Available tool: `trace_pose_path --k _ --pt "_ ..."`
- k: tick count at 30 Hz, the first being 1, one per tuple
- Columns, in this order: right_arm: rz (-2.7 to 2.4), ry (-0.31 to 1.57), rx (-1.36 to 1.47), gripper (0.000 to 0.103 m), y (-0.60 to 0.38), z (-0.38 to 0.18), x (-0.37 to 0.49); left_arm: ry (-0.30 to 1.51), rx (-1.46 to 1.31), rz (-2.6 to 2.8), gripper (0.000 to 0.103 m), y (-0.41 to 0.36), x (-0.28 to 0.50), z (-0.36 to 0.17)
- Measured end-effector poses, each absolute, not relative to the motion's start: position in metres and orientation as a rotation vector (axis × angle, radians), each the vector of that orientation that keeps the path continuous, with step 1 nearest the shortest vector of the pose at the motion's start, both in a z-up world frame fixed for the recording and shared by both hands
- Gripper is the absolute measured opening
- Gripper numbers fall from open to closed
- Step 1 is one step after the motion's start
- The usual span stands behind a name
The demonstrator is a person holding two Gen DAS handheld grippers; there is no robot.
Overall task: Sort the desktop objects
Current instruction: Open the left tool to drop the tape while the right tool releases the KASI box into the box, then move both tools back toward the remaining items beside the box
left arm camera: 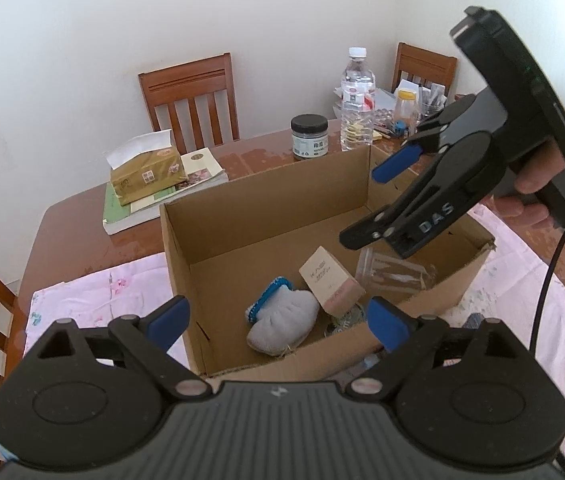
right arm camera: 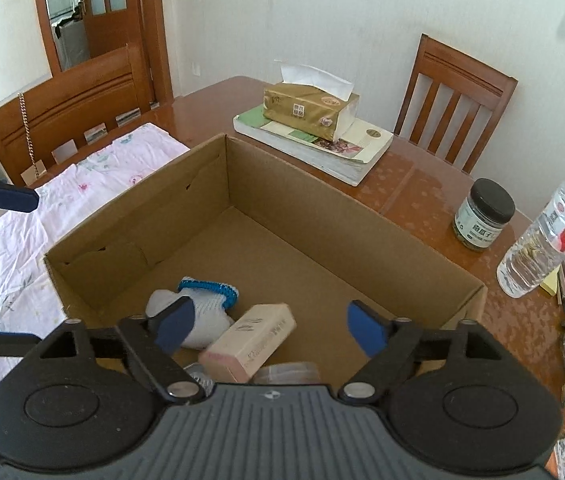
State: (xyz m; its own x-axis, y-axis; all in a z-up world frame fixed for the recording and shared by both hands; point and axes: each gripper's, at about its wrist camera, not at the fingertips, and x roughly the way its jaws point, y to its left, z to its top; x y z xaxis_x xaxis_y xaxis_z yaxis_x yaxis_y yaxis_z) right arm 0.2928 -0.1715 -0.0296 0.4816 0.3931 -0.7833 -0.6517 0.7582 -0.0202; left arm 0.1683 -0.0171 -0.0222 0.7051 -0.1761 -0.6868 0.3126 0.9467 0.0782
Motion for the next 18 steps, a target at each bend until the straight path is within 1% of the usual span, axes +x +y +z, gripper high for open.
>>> trace_pose_path --k 2,8,18 --pt "0.647 0.845 -0.334 0.095 -0.176 -0.027 0.289 0.745 0.198 -0.276 0.096 -0.017 0.165 -0.023" --pt "0.657 0.81 -0.308 0.103 -0.185 -0.015 0.272 0.756 0.212 -0.283 0.096 -0.014 0.151 -0.025" --pt "0.678 0.748 -0.305 0.103 -0.194 0.001 0.226 0.791 0.213 -0.305 0.096 -0.009 0.123 -0.033"
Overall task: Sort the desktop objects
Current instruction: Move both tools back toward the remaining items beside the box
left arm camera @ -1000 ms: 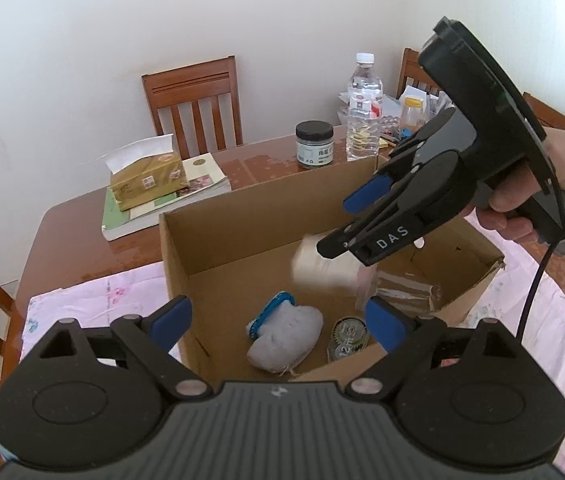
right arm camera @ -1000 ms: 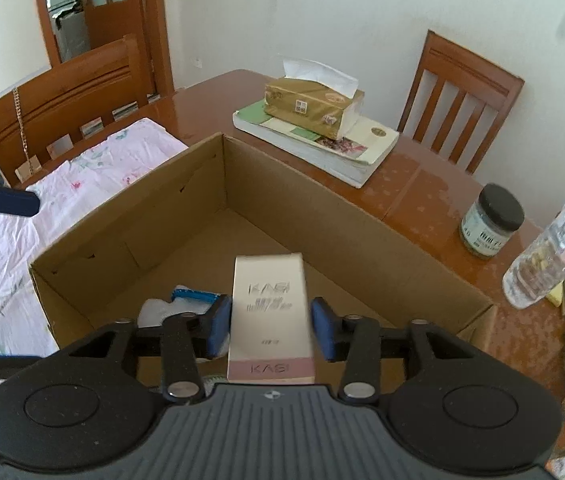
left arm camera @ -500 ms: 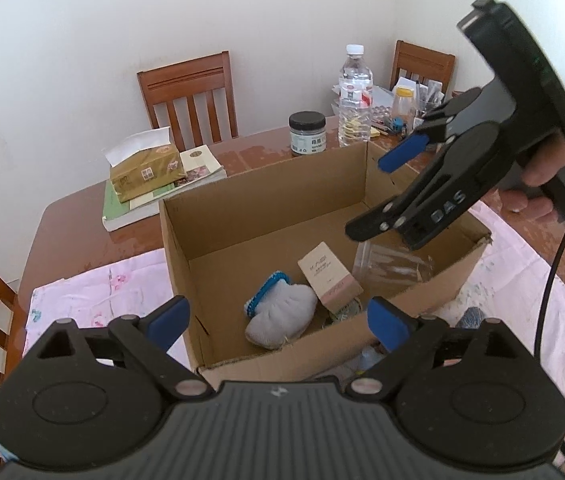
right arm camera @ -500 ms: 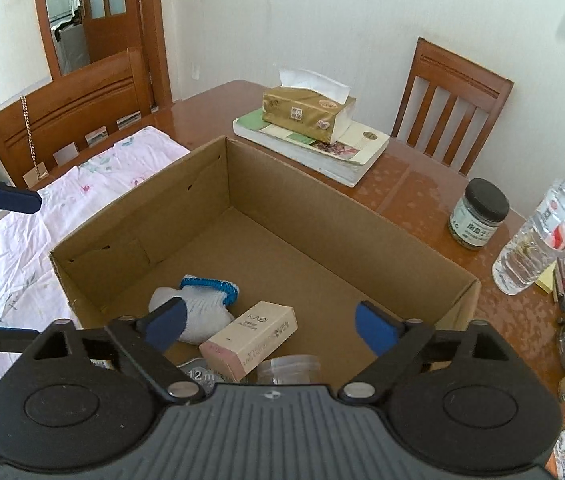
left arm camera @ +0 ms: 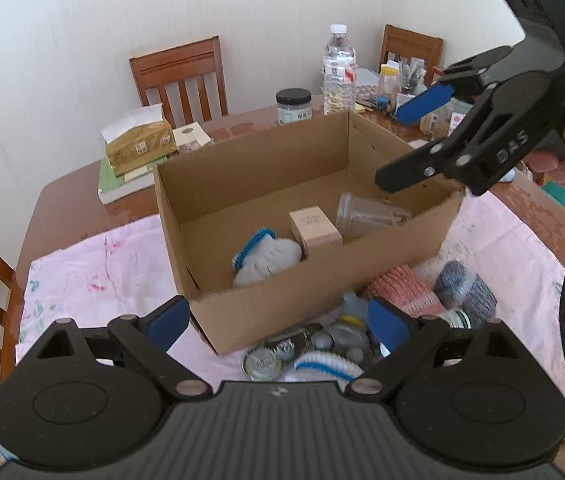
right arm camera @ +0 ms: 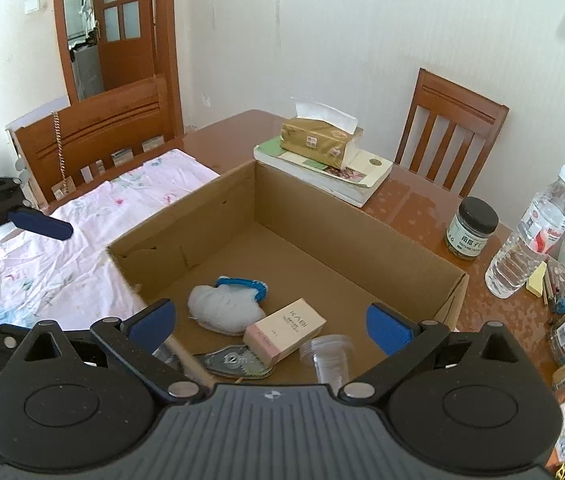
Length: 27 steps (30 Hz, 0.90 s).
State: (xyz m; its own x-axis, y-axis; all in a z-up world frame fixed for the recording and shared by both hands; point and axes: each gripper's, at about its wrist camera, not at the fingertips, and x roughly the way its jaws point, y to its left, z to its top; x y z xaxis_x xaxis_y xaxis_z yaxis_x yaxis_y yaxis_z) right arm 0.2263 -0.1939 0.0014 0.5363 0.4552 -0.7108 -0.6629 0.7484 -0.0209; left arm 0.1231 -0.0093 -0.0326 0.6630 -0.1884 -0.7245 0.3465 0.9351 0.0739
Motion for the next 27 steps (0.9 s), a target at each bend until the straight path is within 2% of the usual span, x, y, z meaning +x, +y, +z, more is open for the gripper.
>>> trace_pose_path --k 15,27 --pt "0.622 0.708 -0.302 0.103 -0.208 0.002 0.155 0.839 0.128 -0.286 0.096 -0.006 0.104 -0.057" --pt "0.527 0.773 -0.248 0.103 -0.22 -0.027 0.116 0.893 0.103 -0.266 0.096 -0.008 0.102 -0.085"
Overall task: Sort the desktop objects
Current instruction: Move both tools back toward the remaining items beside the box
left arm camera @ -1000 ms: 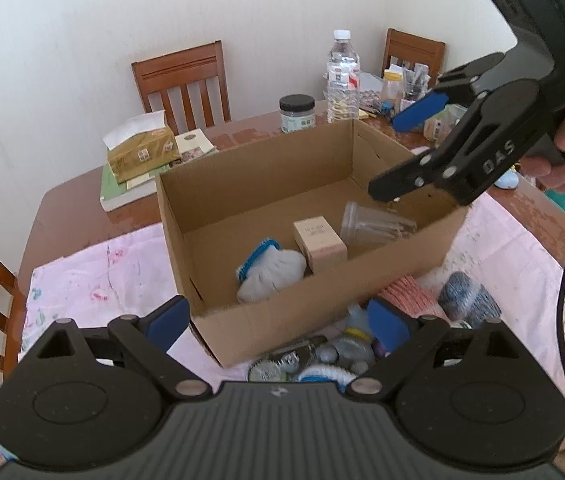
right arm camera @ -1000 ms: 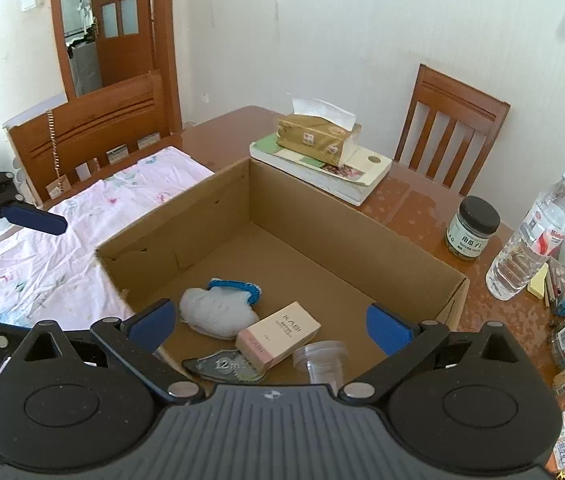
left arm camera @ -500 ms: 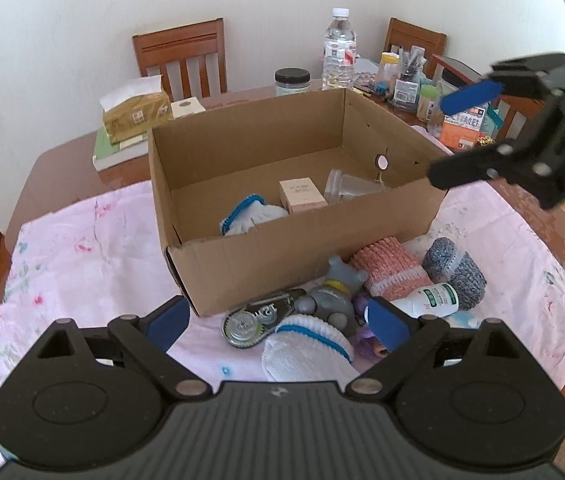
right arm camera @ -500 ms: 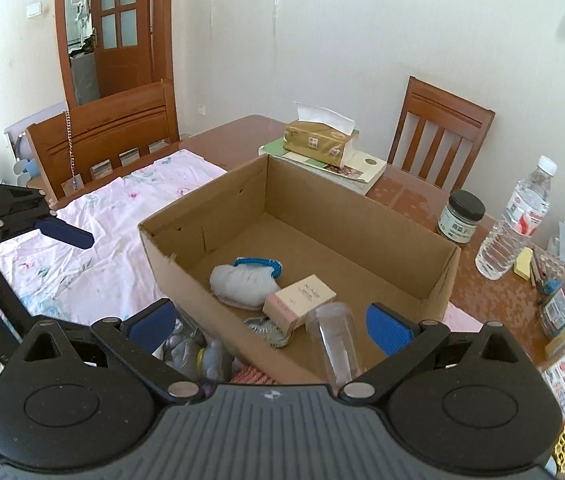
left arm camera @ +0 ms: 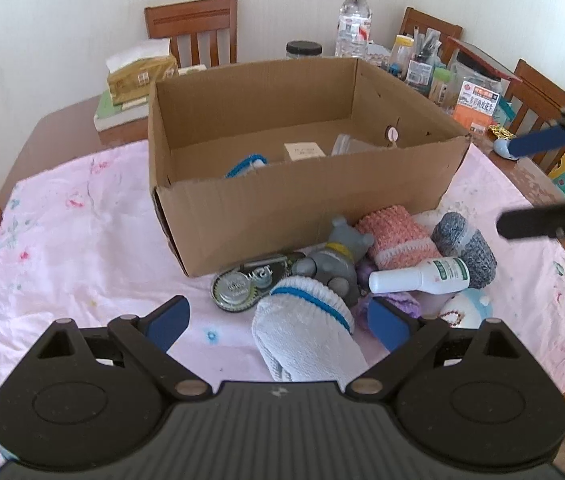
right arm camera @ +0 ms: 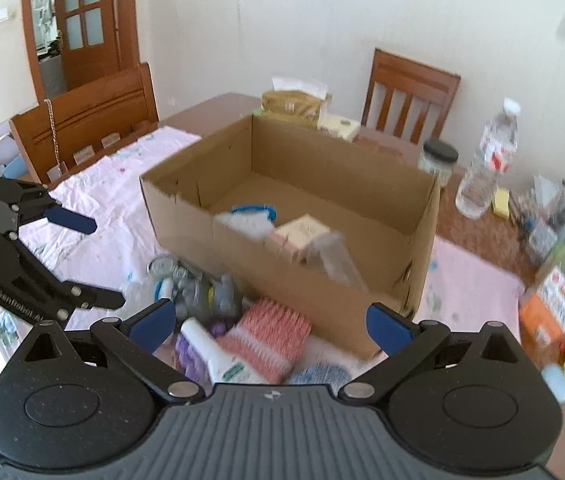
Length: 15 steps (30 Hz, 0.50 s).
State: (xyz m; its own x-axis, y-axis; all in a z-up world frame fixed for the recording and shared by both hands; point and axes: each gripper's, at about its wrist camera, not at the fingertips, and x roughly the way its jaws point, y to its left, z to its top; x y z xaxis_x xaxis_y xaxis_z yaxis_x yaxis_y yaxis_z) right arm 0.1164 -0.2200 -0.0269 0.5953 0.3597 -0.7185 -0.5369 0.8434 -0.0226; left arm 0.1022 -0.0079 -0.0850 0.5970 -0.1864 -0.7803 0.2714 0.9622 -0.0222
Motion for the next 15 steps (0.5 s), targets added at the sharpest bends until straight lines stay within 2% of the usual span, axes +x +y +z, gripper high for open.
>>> trace_pose_path --k 15 --pt "0.441 0.915 -0.171 0.103 -0.234 -0.07 0.096 0.935 0.092 -0.257 0.096 -0.017 0.11 -0.115"
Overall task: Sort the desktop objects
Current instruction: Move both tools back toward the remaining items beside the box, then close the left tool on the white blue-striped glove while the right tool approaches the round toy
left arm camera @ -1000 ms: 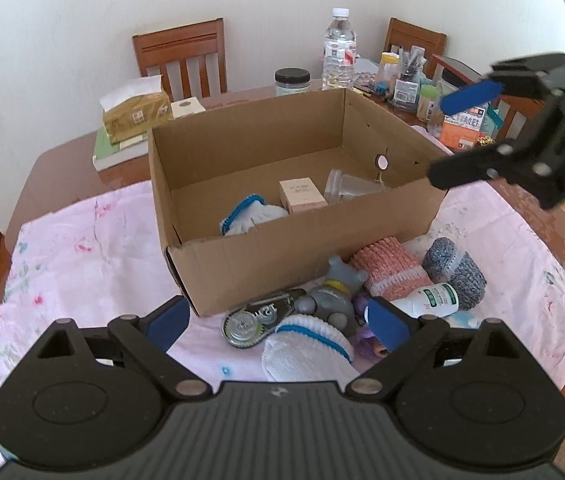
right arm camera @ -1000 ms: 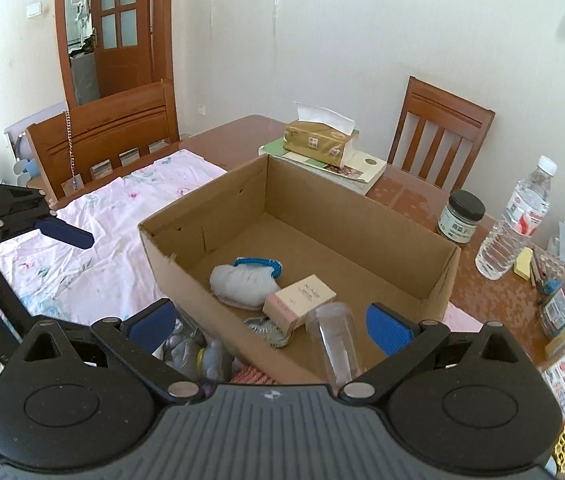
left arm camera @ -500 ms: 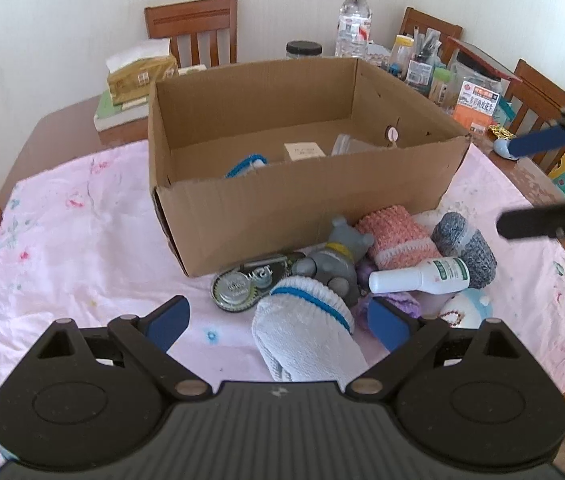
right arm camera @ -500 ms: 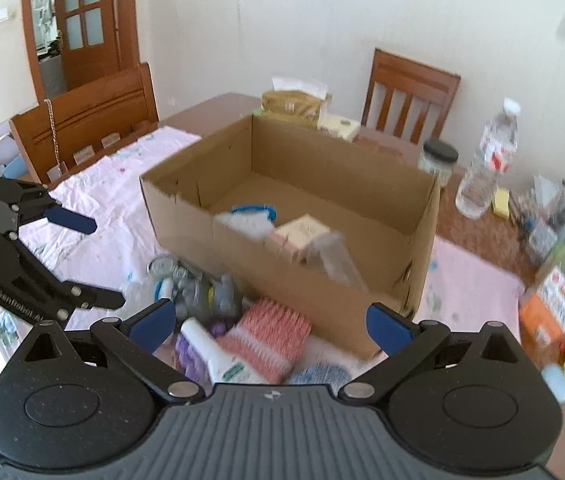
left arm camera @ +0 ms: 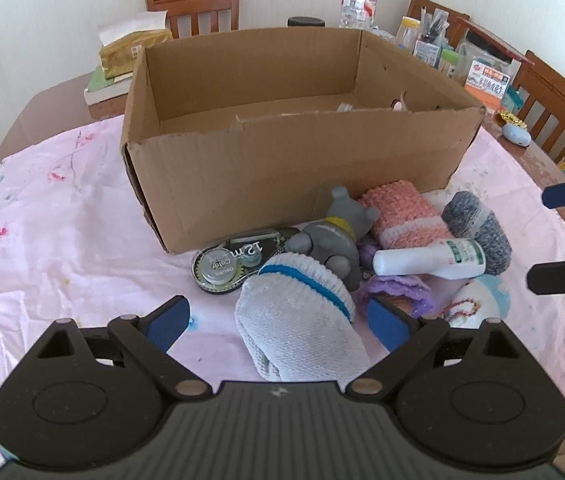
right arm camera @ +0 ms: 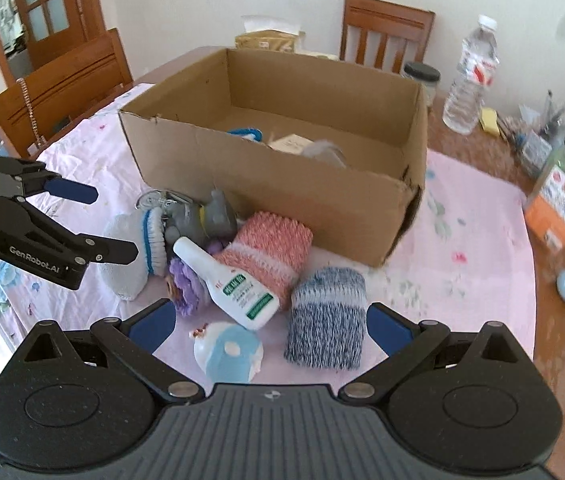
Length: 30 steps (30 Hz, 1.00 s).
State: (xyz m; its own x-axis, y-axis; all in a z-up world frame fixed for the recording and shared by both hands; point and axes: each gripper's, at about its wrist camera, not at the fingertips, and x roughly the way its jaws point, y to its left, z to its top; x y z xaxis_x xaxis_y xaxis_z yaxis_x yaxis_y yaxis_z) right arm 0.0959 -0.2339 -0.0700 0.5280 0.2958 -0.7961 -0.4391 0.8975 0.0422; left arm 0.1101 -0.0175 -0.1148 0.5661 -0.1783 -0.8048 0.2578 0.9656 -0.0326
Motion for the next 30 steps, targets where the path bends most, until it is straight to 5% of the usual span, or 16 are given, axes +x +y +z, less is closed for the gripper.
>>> trace_pose_path --k 13,30 --pt "0.42 0.935 -0.159 0.103 -0.242 -0.073 0.095 0.971 0.121 -0.267 0.093 -0.028 0.121 -0.135" --pt "0.417 0.949 -0.154 0.103 -0.247 -0.077 0.095 0.989 0.101 -0.31 0.073 -0.03 0.124 -0.144"
